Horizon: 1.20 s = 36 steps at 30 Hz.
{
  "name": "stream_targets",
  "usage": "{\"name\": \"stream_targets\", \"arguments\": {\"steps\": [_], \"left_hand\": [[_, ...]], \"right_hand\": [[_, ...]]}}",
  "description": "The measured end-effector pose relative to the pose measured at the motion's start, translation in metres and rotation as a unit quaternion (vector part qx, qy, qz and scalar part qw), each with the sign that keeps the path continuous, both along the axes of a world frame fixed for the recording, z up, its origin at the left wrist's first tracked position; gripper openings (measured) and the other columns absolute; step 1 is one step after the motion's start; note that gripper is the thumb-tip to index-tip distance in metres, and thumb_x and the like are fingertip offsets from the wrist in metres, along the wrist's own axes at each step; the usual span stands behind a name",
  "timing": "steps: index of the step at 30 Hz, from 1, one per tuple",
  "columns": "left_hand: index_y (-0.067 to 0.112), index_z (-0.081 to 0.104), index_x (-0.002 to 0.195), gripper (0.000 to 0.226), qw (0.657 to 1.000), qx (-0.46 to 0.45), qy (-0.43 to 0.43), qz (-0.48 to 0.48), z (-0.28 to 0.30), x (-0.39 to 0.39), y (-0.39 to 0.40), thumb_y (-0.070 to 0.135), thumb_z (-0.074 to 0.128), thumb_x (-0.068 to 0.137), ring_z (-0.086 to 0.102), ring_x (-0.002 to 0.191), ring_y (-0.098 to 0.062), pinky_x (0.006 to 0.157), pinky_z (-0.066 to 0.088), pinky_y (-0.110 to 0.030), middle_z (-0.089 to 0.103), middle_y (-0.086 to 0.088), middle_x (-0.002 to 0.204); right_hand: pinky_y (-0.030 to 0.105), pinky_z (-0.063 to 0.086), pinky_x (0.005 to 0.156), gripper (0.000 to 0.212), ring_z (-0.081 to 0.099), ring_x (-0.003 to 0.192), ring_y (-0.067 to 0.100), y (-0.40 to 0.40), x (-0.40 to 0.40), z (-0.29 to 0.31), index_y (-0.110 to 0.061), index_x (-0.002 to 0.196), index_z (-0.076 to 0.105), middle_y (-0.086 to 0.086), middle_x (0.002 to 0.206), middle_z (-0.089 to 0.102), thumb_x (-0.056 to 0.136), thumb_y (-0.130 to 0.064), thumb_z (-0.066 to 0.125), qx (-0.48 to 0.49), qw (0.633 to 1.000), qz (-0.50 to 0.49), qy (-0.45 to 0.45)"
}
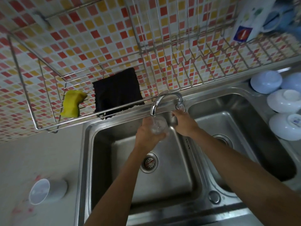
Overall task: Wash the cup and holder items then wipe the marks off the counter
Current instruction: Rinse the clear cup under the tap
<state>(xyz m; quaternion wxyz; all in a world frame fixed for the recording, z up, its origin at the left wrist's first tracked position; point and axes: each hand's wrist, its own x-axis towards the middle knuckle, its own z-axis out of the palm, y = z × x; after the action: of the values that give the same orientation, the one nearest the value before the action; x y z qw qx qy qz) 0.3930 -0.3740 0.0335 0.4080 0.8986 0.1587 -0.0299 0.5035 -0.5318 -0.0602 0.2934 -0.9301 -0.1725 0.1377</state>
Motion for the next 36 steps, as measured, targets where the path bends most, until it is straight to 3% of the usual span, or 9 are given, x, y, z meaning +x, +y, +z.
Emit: {"name": "stream_targets", "arguments": {"steps": [4,9,13,19,23,29,32,36], "left_hand": [[0.031,0.043,0.121,0.076,0.995,0.075,0.055,-0.03,-0.01,-0.006,0.01,0.042,0.085,0.057,0.061,0.102,-0.018,0.088,0.052,-0.038,0.059,0.008,0.115],[0.027,0.044,0.125,0.081,0.994,0.102,0.042,-0.019,-0.007,-0.001,0.013,0.041,0.086,0.057,0.06,0.104,-0.02,0.09,0.05,-0.037,0.059,0.007,0.113],[0.027,0.047,0.123,0.078,0.992,0.101,0.031,-0.063,-0.001,0.006,0.003,0.043,0.085,0.057,0.057,0.101,-0.015,0.092,0.049,-0.038,0.055,0.011,0.107],[0.028,0.05,0.119,0.075,0.996,0.08,0.019,-0.046,-0.001,0.008,0.003,0.05,0.084,0.056,0.058,0.098,-0.013,0.08,0.048,-0.028,0.06,0.011,0.109],[0.027,0.05,0.114,0.066,0.998,0.056,0.01,-0.028,0.001,0.002,0.005,0.039,0.087,0.06,0.058,0.092,-0.012,0.069,0.043,-0.022,0.059,0.011,0.102],[0.034,0.048,0.123,0.076,1.0,0.01,-0.009,0.015,0.001,-0.007,0.006,0.038,0.089,0.059,0.057,0.101,-0.009,0.077,0.041,-0.018,0.058,0.013,0.111],[0.042,0.047,0.115,0.072,0.999,-0.01,-0.022,0.03,0.003,-0.011,0.008,0.035,0.09,0.058,0.055,0.094,0.001,0.068,0.037,0.0,0.056,0.021,0.105],[0.048,0.044,0.111,0.074,0.999,-0.022,-0.032,0.036,0.007,-0.018,0.013,0.03,0.092,0.058,0.05,0.088,0.017,0.065,0.036,0.007,0.051,0.034,0.096]], "right_hand": [[0.036,0.047,0.092,0.048,0.048,0.116,0.03,-0.001,-0.001,0.003,-0.018,0.119,0.053,0.006,0.13,0.051,0.074,-0.009,0.065,0.002,1.0,-0.002,-0.003],[0.039,0.048,0.092,0.048,0.046,0.119,0.03,0.0,-0.002,0.003,-0.019,0.119,0.052,0.006,0.132,0.049,0.074,-0.01,0.065,0.004,1.0,-0.008,0.003],[0.04,0.048,0.092,0.045,0.048,0.117,0.031,0.001,-0.002,0.004,-0.018,0.118,0.053,0.008,0.129,0.05,0.076,-0.014,0.069,0.005,1.0,-0.006,-0.004],[0.041,0.044,0.1,0.047,0.043,0.125,0.033,0.002,0.002,0.006,-0.021,0.122,0.053,0.007,0.14,0.046,0.078,-0.02,0.069,-0.026,1.0,-0.009,0.014],[0.041,0.046,0.095,0.041,0.044,0.123,0.032,0.001,0.0,0.005,-0.02,0.117,0.053,0.007,0.137,0.047,0.078,-0.017,0.066,-0.004,1.0,-0.006,0.014],[0.035,0.049,0.084,0.028,0.056,0.106,0.03,0.004,-0.001,0.009,-0.014,0.114,0.056,0.011,0.124,0.053,0.087,-0.021,0.061,0.015,1.0,-0.021,0.003],[0.04,0.051,0.085,0.018,0.06,0.099,0.03,0.006,-0.001,0.013,-0.011,0.108,0.06,0.013,0.118,0.057,0.096,-0.022,0.052,0.027,0.999,-0.033,-0.008],[0.042,0.054,0.083,0.016,0.066,0.09,0.029,0.008,0.0,0.018,-0.013,0.096,0.063,0.013,0.105,0.064,0.099,-0.021,0.049,0.049,0.996,-0.069,-0.021]]}}
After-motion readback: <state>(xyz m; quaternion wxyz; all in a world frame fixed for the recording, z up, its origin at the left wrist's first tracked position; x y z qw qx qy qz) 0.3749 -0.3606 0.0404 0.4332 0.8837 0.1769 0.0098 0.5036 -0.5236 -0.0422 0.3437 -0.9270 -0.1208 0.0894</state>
